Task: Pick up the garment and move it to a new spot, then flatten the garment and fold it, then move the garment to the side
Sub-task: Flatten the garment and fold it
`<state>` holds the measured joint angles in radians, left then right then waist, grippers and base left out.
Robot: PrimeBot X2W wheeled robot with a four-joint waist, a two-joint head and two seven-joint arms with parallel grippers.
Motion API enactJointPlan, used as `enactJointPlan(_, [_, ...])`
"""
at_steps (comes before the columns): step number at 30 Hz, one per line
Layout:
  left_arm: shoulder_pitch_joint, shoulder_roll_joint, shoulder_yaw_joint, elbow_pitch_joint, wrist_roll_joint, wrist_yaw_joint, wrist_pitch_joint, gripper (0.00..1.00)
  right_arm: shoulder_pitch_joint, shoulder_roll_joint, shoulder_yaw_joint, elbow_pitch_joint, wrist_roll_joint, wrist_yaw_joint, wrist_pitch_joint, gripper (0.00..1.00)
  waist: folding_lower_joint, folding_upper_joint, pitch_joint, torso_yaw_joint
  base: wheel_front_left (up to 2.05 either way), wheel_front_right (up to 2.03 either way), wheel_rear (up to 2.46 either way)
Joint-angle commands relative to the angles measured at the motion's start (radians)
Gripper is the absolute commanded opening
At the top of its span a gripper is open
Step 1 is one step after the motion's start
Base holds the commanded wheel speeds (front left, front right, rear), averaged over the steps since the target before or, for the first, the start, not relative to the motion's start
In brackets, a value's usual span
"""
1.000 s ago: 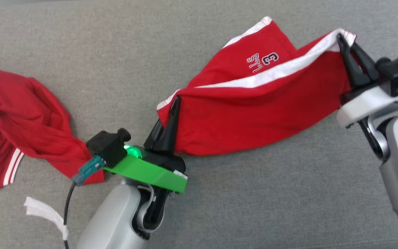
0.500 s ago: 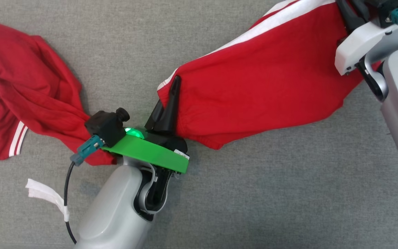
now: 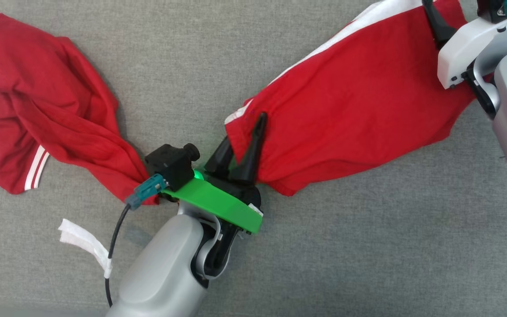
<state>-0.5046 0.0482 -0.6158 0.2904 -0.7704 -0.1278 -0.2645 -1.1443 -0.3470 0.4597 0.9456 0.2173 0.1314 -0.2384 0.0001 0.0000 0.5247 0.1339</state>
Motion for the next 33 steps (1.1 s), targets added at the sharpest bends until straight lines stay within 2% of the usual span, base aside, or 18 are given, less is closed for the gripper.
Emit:
enactJointPlan(1, [-0.012,0.004,-0.003,0.009,0.024,-0.005,0.0,1.0,-0.004,0.002,0.008,0.015,0.012,-0.001,-0.008,1.0,-0.0001,0.0,-0.02,-0.005,0.0,0.0,0.0])
enactJointPlan(6, [0.019,0.005,-0.001,0.047,0.075,-0.005,0.0,1.0,0.02,-0.002,0.036,0.05,0.039,-0.001,-0.019,1.0,-0.0001,0.0,-0.066,-0.01,0.0,0.0,0.0])
enactJointPlan(16, [0.118,0.048,0.068,0.043,0.142,-0.005,0.0,1.0,0.102,-0.051,0.088,0.079,0.129,-0.001,-0.025,1.0,-0.0001,0.0,-0.167,-0.005,0.0,0.0,0.0])
enactJointPlan(25, [0.186,0.045,0.193,-0.003,0.223,0.002,0.0,1.0,0.171,-0.079,0.103,0.113,0.23,-0.001,-0.016,1.0,-0.0001,0.0,-0.184,0.016,0.0,0.0,0.0])
enactJointPlan(33, [0.219,0.025,0.303,-0.04,0.277,0.002,0.0,1.0,0.207,-0.059,0.095,0.164,0.321,-0.001,0.029,1.0,-0.0001,0.0,-0.165,0.037,0.0,0.0,0.0])
